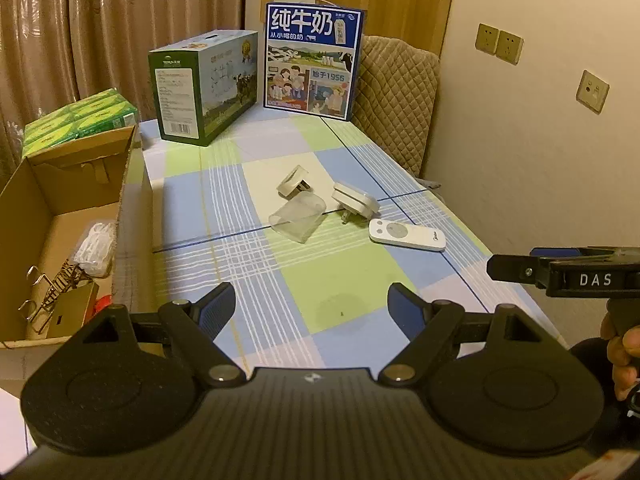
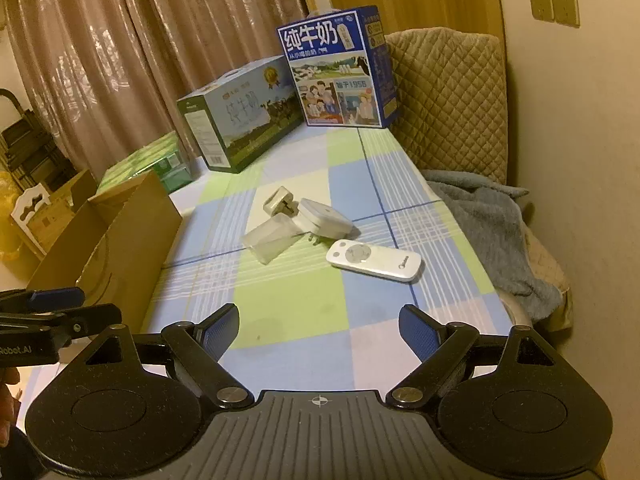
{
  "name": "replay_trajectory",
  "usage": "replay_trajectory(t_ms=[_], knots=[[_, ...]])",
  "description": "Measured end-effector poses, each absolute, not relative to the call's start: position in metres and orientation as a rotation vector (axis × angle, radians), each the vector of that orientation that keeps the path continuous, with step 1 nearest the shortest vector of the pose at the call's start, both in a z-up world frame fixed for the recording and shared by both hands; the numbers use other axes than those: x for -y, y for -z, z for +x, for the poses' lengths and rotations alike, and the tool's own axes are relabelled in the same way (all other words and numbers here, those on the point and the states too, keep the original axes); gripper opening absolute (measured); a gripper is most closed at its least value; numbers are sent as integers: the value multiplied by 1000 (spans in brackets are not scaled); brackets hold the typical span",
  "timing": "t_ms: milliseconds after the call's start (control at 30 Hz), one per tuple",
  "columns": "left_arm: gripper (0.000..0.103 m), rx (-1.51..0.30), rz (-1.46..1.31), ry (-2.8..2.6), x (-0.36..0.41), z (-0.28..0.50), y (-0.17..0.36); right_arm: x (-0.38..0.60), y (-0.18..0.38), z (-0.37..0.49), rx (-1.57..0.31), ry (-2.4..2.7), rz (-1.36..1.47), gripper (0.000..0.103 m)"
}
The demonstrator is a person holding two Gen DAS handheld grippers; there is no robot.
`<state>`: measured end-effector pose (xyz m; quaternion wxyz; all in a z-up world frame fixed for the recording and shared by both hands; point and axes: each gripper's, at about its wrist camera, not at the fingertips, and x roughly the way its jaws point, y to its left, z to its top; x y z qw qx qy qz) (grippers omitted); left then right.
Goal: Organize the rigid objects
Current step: 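Move both open tools back over the remaining objects on the table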
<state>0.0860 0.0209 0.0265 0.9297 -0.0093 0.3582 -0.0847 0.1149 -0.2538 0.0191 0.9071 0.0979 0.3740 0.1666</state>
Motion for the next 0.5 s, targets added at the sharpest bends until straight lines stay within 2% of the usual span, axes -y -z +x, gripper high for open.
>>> replay_trajectory(t_ms=[500], knots=[[80, -738, -10, 214, -14, 113, -23, 269, -32, 161, -787, -373, 126, 84]])
